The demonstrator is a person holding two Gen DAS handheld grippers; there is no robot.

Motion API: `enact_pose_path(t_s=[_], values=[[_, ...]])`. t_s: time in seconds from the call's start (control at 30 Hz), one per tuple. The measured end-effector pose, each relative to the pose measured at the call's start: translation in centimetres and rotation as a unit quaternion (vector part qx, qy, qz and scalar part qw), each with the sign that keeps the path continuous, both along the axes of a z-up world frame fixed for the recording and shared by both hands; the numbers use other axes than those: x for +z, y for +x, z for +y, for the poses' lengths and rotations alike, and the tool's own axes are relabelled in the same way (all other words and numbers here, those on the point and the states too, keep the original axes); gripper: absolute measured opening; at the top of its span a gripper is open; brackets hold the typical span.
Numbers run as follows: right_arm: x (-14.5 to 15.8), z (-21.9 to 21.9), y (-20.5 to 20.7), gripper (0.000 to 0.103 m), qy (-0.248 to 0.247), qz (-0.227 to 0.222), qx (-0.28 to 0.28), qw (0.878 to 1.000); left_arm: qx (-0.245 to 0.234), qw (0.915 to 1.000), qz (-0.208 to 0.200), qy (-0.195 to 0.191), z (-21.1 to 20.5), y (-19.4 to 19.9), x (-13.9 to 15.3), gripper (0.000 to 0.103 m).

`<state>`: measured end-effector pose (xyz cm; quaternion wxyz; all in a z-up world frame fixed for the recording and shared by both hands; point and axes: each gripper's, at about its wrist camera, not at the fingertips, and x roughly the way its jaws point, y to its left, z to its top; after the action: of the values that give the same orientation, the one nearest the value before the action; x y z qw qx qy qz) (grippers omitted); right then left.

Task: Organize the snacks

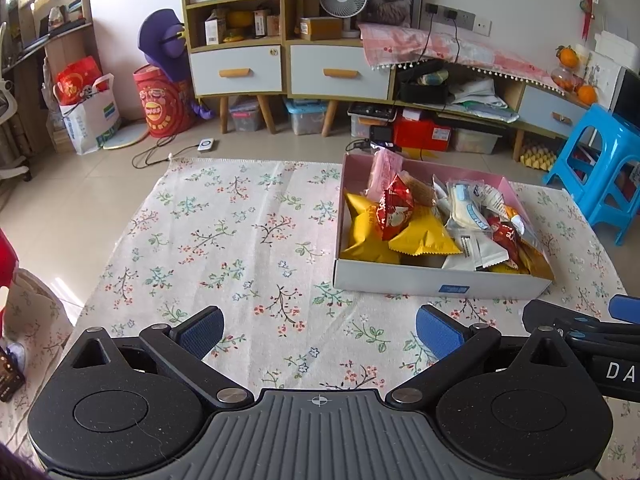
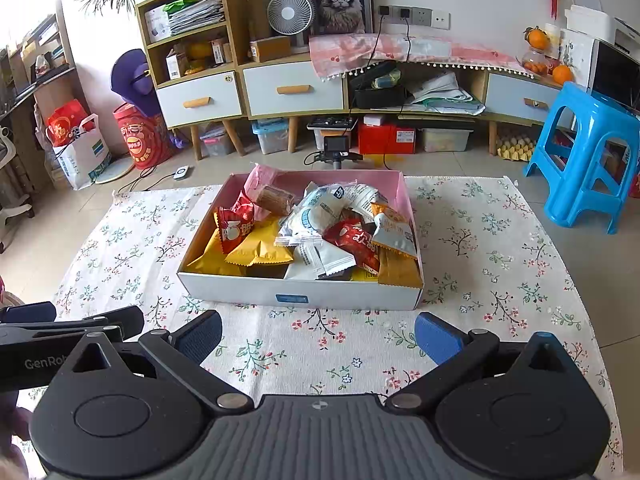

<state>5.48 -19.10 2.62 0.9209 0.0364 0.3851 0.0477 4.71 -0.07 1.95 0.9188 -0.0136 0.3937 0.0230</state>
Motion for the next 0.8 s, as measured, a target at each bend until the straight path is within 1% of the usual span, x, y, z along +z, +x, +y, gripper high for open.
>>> enact_pose_path(t_s=[0.8], values=[[-0.18, 0.0, -0.13, 0.093, 0.002, 0.002, 0.0, 1.0, 0.002, 1.0, 0.002, -0.002, 0.1, -0.02, -0.07, 0.103]])
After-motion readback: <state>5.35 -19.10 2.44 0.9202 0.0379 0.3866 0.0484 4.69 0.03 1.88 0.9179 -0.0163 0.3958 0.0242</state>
